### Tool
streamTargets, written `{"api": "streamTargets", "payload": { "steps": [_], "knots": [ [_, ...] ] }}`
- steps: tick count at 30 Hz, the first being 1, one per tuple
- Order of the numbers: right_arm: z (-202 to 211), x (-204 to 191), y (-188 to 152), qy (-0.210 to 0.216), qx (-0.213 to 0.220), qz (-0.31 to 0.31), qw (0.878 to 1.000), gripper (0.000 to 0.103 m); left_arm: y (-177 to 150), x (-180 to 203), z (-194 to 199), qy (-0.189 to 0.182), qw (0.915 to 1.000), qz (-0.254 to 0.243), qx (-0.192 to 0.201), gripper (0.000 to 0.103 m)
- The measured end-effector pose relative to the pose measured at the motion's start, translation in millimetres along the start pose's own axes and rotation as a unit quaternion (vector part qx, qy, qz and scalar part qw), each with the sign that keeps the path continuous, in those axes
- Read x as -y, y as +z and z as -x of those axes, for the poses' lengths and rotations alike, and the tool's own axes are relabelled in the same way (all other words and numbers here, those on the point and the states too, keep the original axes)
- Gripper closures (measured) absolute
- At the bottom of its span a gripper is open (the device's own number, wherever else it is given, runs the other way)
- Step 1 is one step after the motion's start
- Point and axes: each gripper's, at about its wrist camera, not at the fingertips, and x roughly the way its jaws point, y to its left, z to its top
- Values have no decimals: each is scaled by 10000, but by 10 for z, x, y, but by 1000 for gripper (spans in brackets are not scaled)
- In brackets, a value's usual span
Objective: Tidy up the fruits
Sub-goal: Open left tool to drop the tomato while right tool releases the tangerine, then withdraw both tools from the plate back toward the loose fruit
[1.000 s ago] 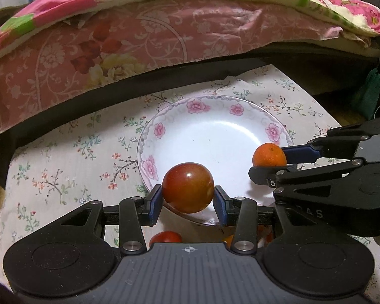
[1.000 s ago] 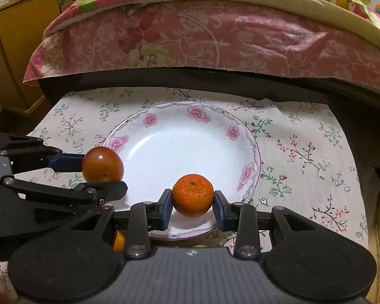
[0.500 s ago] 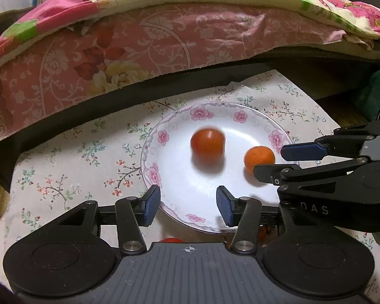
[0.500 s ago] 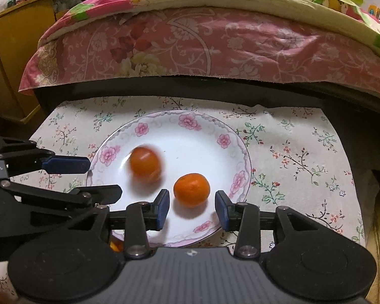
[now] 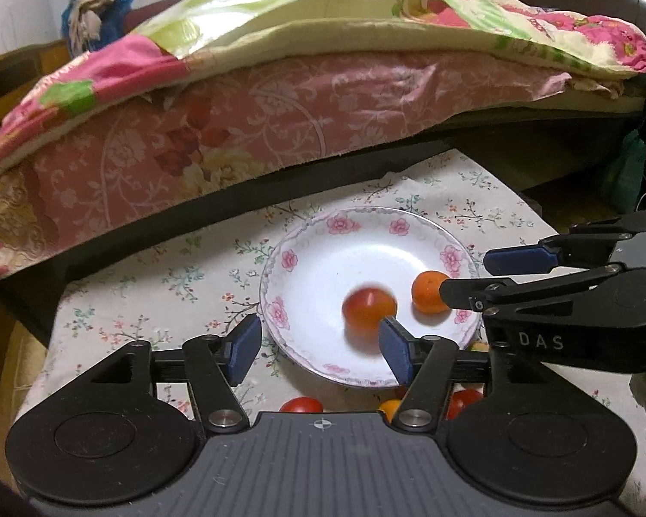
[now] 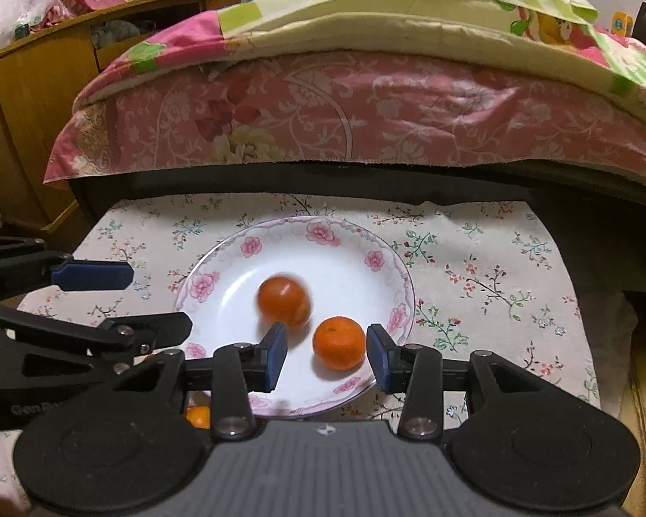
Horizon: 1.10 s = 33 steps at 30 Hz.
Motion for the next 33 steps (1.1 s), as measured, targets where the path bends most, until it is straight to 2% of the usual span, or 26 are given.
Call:
{"api": "streamTargets", "payload": {
  "steps": [9,15,21,27,33],
  "knots": [
    [326,-71,-154,-21,71,-113,9999,63,-263,14,389,17,9999,-127,82,27],
    [520,-223,-333,108,-5,-68,9999,62,-477,39,600,-44,9999,-101,21,25],
    [678,-365,-549,182,-178,27,9997,56,-741,52,766,-153,9998,-58,-130,19],
    [676,-428,-737,174,-449,129,9988,56,-1015,127,785,-209,9988,-217,-378,19],
    [548,-496,-789,262,-632,230,9974,56,-1124,126,682,-291,9978,-280,-519,19]
  ]
}}
